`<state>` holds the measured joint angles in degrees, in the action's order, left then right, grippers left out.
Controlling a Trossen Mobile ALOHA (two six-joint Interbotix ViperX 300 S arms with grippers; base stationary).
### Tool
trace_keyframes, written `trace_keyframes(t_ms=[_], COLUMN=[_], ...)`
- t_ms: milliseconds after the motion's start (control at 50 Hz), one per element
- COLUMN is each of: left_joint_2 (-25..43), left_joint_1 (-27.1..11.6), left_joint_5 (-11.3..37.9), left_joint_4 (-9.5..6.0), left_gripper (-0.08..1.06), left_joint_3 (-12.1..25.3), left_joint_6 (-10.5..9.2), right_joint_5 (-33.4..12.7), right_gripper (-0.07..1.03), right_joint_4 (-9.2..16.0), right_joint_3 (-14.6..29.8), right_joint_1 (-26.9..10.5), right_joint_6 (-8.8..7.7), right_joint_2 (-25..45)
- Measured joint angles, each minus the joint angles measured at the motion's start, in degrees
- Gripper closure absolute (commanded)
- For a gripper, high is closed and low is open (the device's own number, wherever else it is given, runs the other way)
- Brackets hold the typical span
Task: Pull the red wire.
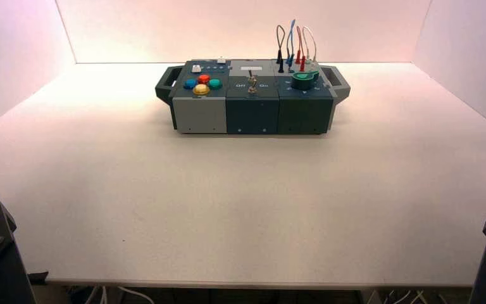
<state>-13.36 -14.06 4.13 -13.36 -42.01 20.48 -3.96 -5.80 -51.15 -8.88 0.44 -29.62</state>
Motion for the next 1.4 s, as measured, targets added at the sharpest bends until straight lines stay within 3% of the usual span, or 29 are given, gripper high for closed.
trace_keyframes(t_ms=[480,640,900,1100,1260,1380,1400], left_joint_2=[0.0,0.09,0.97,1.49,1.49,1.49,1.49], left_joint_1=[0.0,0.0,0.0,-0.53,-0.7,-0.7,-0.7], left_joint_5=[0.09,2.72,11.6,16.87,20.83,23.91,24.43], left_joint_4=[0.0,0.0,0.0,0.0,0.0,0.0,0.0], left_gripper=[1.01,1.01,1.01,1.01,1.01,1.01,1.01], left_joint_3=[0.0,0.88,4.04,6.15,7.65,8.79,9.23], left_joint_6=[0.0,0.0,0.0,0.09,0.44,0.53,0.53], right_joint_5=[-0.44,-3.6,-15.64,-27.77,-37.44,-44.74,-47.11], right_gripper=[0.99,0.99,0.99,0.98,0.98,0.98,0.98], right_joint_4=[0.0,0.18,0.88,2.29,5.27,9.58,11.34], right_joint_3=[-0.09,0.0,4.66,13.01,20.3,25.93,27.51], right_joint_1=[0.0,-0.09,-0.88,-0.88,-0.88,-0.88,-0.88], right_joint_6=[0.0,0.09,0.0,-0.26,-1.58,-2.9,-3.52], right_joint_2=[0.0,0.0,1.23,4.57,7.65,10.37,11.43])
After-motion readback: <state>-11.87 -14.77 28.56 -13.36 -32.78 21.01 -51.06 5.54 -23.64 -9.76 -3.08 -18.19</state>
